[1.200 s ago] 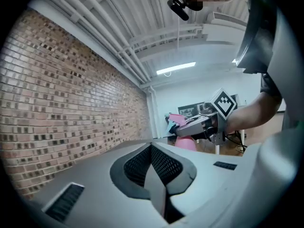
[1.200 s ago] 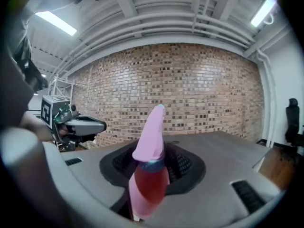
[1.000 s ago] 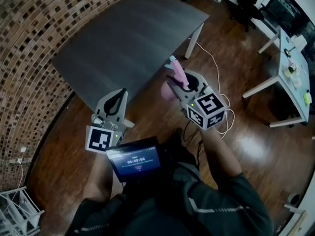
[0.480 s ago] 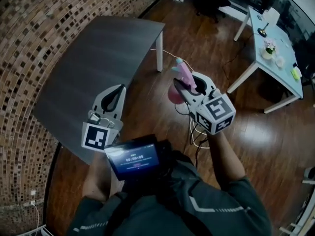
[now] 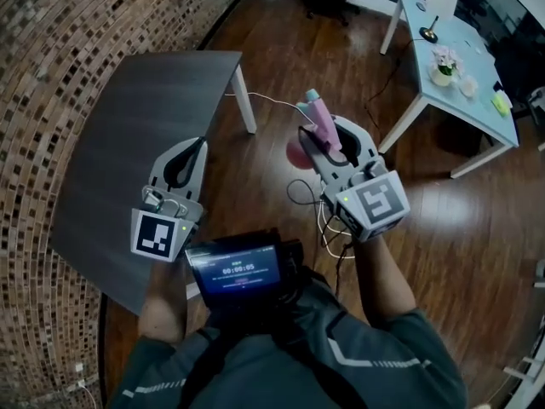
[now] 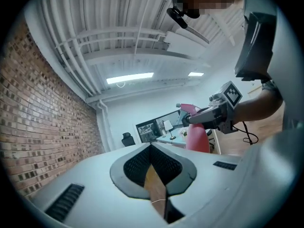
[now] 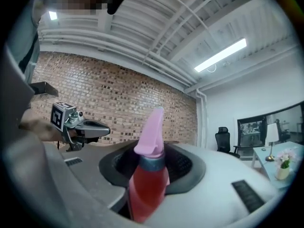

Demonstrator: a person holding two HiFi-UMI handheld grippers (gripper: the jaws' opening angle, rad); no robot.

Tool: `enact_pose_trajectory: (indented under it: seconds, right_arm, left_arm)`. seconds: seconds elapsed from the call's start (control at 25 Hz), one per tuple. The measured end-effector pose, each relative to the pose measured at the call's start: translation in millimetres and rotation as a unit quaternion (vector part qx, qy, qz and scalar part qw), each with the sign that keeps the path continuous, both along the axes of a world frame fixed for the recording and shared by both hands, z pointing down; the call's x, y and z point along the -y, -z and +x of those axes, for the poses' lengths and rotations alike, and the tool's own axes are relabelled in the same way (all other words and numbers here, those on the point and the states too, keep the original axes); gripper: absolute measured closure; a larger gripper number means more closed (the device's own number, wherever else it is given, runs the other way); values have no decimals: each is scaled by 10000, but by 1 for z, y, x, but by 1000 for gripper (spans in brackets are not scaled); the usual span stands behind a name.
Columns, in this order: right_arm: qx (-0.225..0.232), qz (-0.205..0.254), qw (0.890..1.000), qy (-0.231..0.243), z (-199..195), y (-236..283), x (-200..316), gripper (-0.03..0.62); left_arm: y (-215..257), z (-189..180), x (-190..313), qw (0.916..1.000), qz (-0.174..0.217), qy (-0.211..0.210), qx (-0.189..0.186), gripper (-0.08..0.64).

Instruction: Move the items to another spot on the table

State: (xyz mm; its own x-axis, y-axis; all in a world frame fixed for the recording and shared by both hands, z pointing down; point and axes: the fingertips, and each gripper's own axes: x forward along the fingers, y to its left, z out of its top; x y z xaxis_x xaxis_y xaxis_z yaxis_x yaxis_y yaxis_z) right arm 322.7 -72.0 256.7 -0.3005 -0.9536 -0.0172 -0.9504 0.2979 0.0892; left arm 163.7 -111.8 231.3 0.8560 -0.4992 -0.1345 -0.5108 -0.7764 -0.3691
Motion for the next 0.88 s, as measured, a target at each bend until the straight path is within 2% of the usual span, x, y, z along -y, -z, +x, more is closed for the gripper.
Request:
enact_pose_trajectory:
  seconds: [0.28,0.56,0.76,0.88]
  right_arm:
    - [-11,77,9995,-294,37,-6,46,442]
    - [-105,211,9990,-372,55,3,133,442]
    - [-122,219,9995,-187,52,9,216,442]
    - [-142,215,9997,57,42,10,264,443]
  left_arm:
    - [-2,33,60,9996,15,-256,-127,563]
    - [0,49,149,9989,111,-374,-275,563]
    - [14,43,242,9987,262,-283,-319,563]
    - [27,27,292,9968,351,-92,-711,563]
